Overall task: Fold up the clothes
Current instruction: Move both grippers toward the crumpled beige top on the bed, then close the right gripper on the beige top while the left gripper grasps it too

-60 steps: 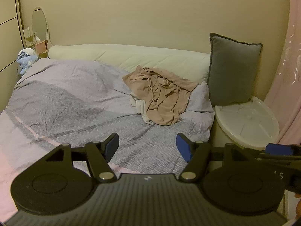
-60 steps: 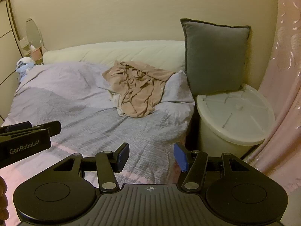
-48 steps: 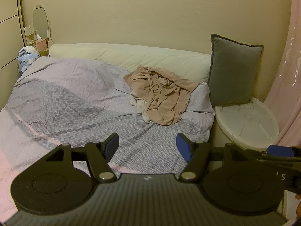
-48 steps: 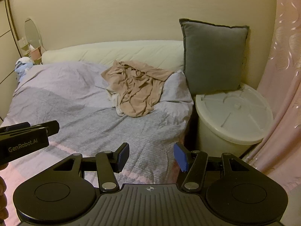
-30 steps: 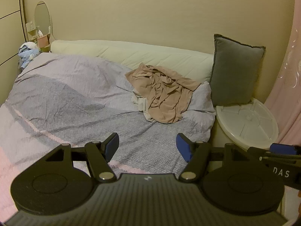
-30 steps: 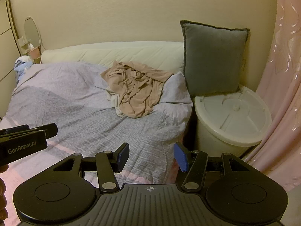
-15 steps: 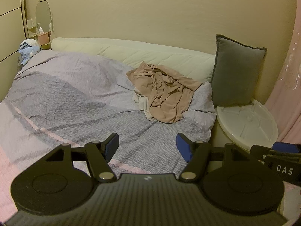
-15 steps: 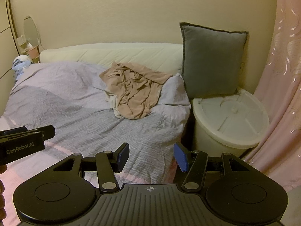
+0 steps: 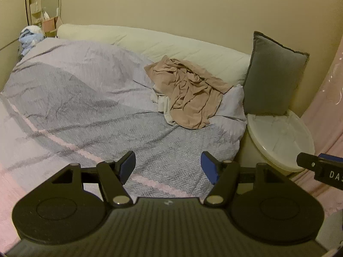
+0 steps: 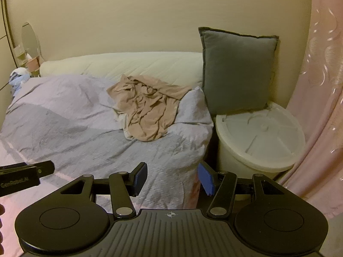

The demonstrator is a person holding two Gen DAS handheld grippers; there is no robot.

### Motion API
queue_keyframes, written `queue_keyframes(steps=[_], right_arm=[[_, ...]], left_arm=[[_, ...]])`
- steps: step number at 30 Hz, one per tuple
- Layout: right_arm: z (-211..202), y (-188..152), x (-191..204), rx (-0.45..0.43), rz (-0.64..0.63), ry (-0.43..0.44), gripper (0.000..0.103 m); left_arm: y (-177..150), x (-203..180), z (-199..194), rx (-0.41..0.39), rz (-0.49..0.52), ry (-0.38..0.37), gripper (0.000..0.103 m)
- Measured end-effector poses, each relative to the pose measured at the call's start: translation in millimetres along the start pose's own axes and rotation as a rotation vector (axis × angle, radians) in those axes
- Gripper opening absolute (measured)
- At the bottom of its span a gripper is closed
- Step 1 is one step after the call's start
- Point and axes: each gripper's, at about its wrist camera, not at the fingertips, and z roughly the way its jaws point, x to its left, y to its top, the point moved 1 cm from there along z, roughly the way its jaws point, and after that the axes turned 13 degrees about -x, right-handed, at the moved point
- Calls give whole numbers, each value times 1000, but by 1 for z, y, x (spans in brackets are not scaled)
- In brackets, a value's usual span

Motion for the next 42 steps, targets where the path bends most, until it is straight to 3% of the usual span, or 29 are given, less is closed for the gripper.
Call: queue_keyframes(steps=[4,8,14,27,35,42], right_arm=[[17,3,-8,15,18,4,56],[37,7,-14,20,15,11,56],[88,15,-23,47,4,39,56],[234,25,-57,198,25,38,56],[315,35,-60,221,7,81,56],[382,35,-62,261,22,86,56]], left_arm=[[3,2,18,19,-15,20,64],[8,3,38,22,-24,35,71],[18,-4,82,33,-3,43,72],[40,-29,223,117,32,37,71],[50,-45,309,160,91,41,71],[51,-42,372,199,77,5,71]])
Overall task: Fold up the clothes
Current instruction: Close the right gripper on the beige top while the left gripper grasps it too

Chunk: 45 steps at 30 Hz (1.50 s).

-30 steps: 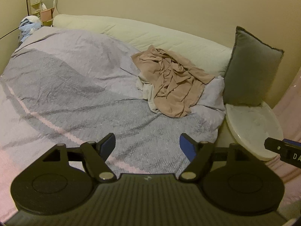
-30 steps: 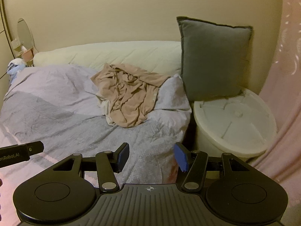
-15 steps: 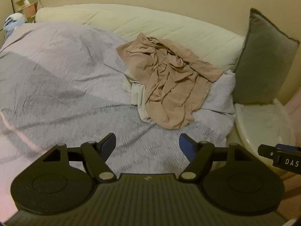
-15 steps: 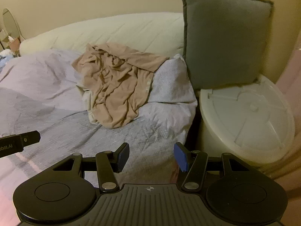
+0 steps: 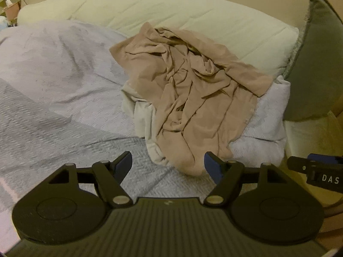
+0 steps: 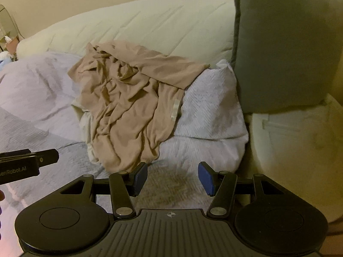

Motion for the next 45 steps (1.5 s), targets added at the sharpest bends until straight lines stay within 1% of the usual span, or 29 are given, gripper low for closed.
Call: queue_keyframes(steps=[4,10,14,19,22,25,28,29,30,31,32,33,34,36,40,42,45], right_arm=[[33,4,-4,23,21,1,56],[76,4,-6,34,38,14,56],[104,2,-6,46,40,-9,56],[130,3,-10,39,69,-4,56],[143,6,-10,25,76,11,56],[153,8,-10,7,81,20,56],[162,9,-11,-5,82,30,56],[165,8,-12,-3,80,28,56],[167,8,-12,2,78,31,47],[170,7,-13,7,77,34,28],[170,7,-14,9,79,45,22],[170,8,-15,6,80,51,17],[168,8,-16,2,77,57,12],[163,9,-17,-6,71,68,6],[138,17,-12,-64,19,108,3],[118,20,-6,-109,-10,127,3],[89,25,0,-165,-16,158,2]], left_arm=[[4,3,34,21,15,-9,71],[3,6,84,58,30,-45,71],[0,6,113,87,43,-62,71],[-3,4,140,99,50,-85,71],[-2,2,153,89,51,-99,71],[-1,-1,166,81,52,-122,71],[-1,-2,179,90,26,-157,71],[-1,-3,183,93,18,-168,66],[-2,-3,185,95,17,-172,58],[-2,-4,187,97,16,-177,54],[-2,-4,187,95,20,-188,43],[-3,-5,186,94,23,-202,38],[-3,-4,185,92,21,-215,28],[-2,-2,179,83,12,-241,17],[2,1,163,57,-12,-274,14],[5,4,149,33,-26,-279,14],[8,11,123,-17,-42,-275,13]])
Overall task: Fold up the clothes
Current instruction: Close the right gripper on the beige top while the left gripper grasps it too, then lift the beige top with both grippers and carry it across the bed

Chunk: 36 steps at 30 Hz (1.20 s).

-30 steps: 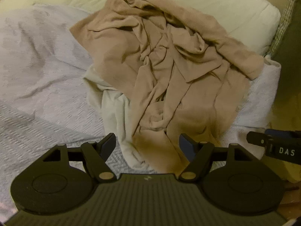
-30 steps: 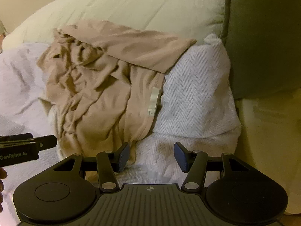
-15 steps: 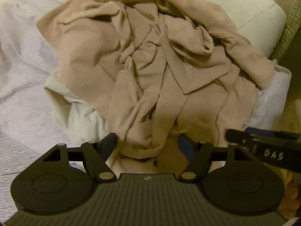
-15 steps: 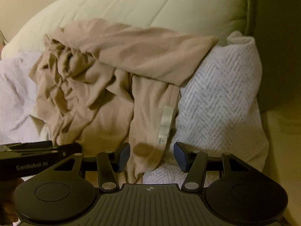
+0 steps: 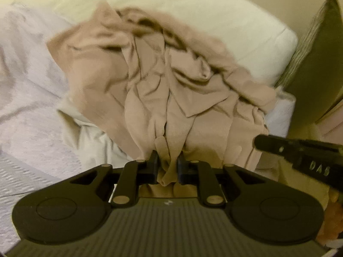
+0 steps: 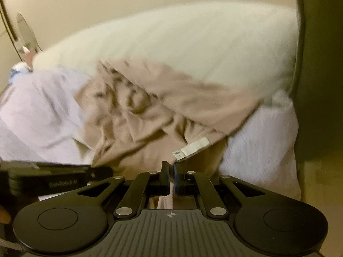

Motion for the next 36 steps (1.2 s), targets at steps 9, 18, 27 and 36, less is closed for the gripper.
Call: queue_keyframes(steps=[9,18,27,36], right_arm=[[-91,56,50,-261,14,103,2],[-222,83,120,-501,19,330,2],[-332,73,239,-572,-37,677,2],[-407,45,388,-368,38,1142,2]], left_arm=[[21,11,-116,-218,-66,35,12],[28,3,-298,-528,-88,72,12],[-46,5,-536,-806,-144,334,12],[-138,-69,-782,-1001,-92,820,2]])
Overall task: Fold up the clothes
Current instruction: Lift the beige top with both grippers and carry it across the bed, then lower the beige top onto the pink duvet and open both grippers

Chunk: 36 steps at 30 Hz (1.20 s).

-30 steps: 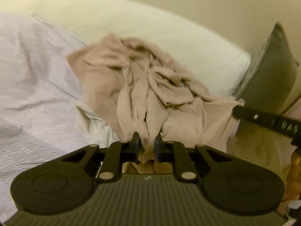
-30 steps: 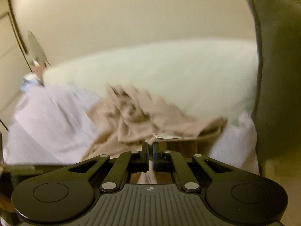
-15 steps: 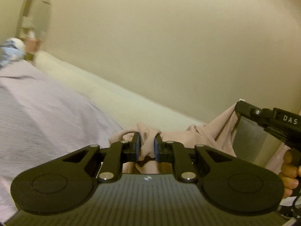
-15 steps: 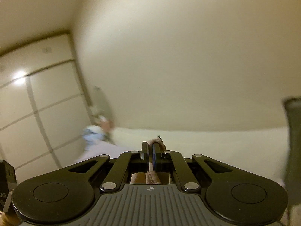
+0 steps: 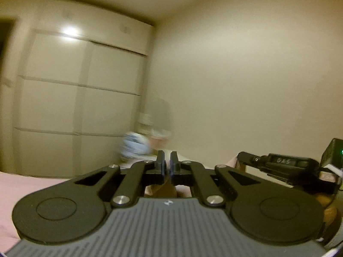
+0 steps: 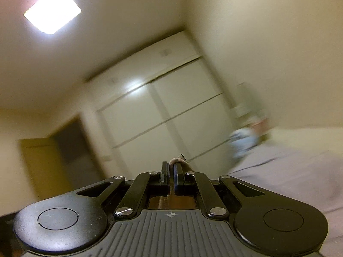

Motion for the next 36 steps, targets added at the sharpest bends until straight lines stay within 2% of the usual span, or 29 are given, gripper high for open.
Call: queue_keyframes(steps=[2,4,6,7,8,9,10,12,14,17,20,22,24,27,30,36], right_arm=[[16,-5,25,36,46,71,2],[33,-9,43,90,90,116,2],[43,-28,54,232,64,103,4],[49,-40,56,332,27,95,18],[53,-54,58,441,-8,74,28],[53,-71,57,541,-39,36,51],[44,-82,51,584,-59,20,55],[23,-105,38,660,-97,-8,55],[-6,-121,19,747,-152,-27,55],[-72,-152,-10,861,-219,-39,55],[-127,-180,-31,986,-254,-72,55],[-160,-188,-39,1052,-218,-71,55],[-172,-198,-47,1107,-171,-72,55],[-187,-203,-43,1158,-148,-58,54],[-187,-201,-28,1177,-172,-25,54],[-188,-199,-11,1134,-202,-2,55]], left_arm=[[20,8,-31,10,38,82,2],[22,12,-57,40,36,160,3],[10,18,-75,113,1,258,10],[-1,26,-84,164,-26,311,13],[-14,32,-91,230,-53,368,20],[-34,34,-97,308,-68,434,20],[-55,36,-103,383,-67,491,20],[-102,32,-119,560,-42,605,20],[-145,22,-135,724,-22,686,20],[-189,-9,-166,879,7,712,20],[-192,-37,-180,939,29,714,21],[-194,-55,-183,945,38,701,22],[-190,-75,-206,952,52,700,22],[-198,-86,-215,955,79,699,24],[-201,-82,-215,942,90,711,26],[-192,-77,-218,891,117,710,29]])
